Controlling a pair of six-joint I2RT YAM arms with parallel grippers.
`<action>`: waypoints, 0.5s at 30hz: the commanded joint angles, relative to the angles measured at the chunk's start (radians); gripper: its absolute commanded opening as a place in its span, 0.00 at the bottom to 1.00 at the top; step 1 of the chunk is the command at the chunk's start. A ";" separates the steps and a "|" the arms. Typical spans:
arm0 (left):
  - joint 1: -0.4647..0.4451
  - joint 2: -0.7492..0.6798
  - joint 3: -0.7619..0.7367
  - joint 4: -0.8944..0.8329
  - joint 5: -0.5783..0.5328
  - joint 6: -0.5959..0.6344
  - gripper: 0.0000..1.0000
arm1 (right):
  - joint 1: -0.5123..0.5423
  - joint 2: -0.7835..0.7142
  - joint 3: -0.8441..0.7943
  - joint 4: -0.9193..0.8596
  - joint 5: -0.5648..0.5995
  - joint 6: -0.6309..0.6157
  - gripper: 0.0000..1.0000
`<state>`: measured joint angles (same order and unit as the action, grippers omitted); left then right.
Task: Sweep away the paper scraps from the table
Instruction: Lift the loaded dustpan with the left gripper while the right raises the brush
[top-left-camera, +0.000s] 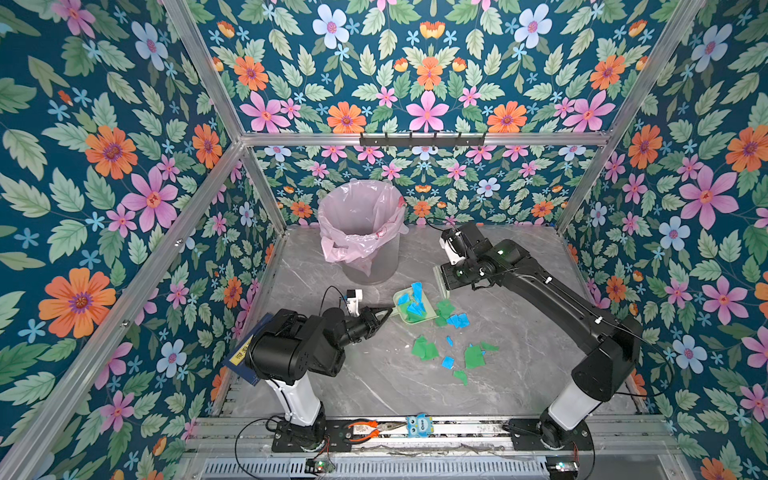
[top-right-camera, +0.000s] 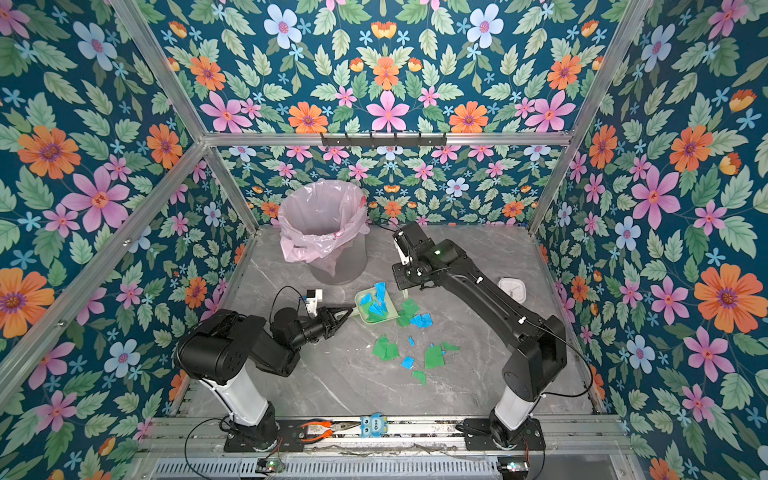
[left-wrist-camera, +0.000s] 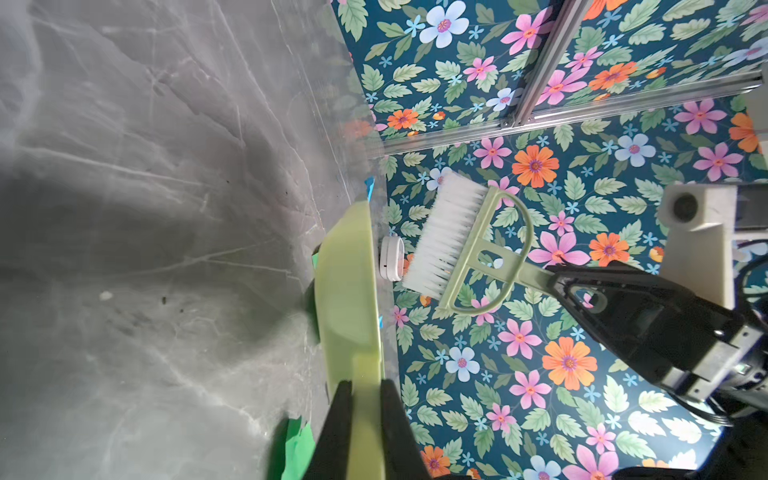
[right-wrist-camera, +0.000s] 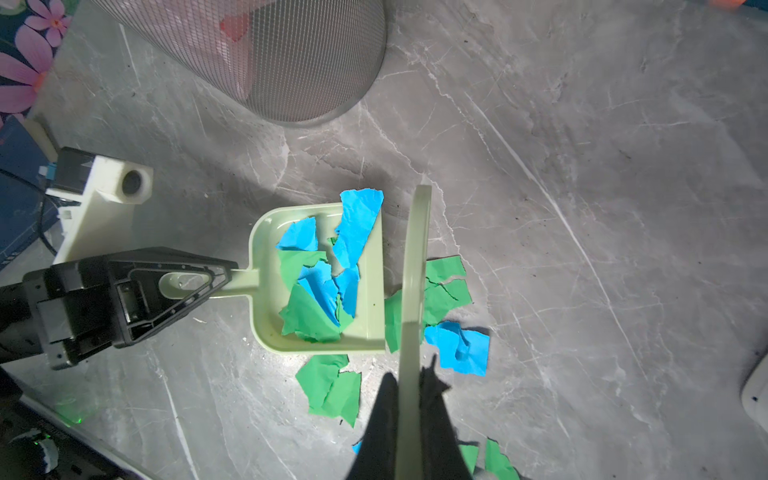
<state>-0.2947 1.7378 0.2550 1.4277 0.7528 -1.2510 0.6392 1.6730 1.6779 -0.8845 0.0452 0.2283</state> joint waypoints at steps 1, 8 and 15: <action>0.001 -0.025 -0.006 0.043 0.002 -0.008 0.00 | -0.004 -0.043 -0.004 0.025 0.028 0.011 0.00; 0.000 -0.103 -0.006 0.027 0.010 -0.047 0.00 | -0.021 -0.098 -0.008 0.017 0.039 0.016 0.00; -0.004 -0.214 0.025 -0.079 0.022 -0.067 0.00 | -0.031 -0.136 -0.060 0.026 0.078 0.017 0.00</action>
<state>-0.2966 1.5585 0.2695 1.3899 0.7605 -1.3067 0.6117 1.5467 1.6318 -0.8665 0.0940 0.2352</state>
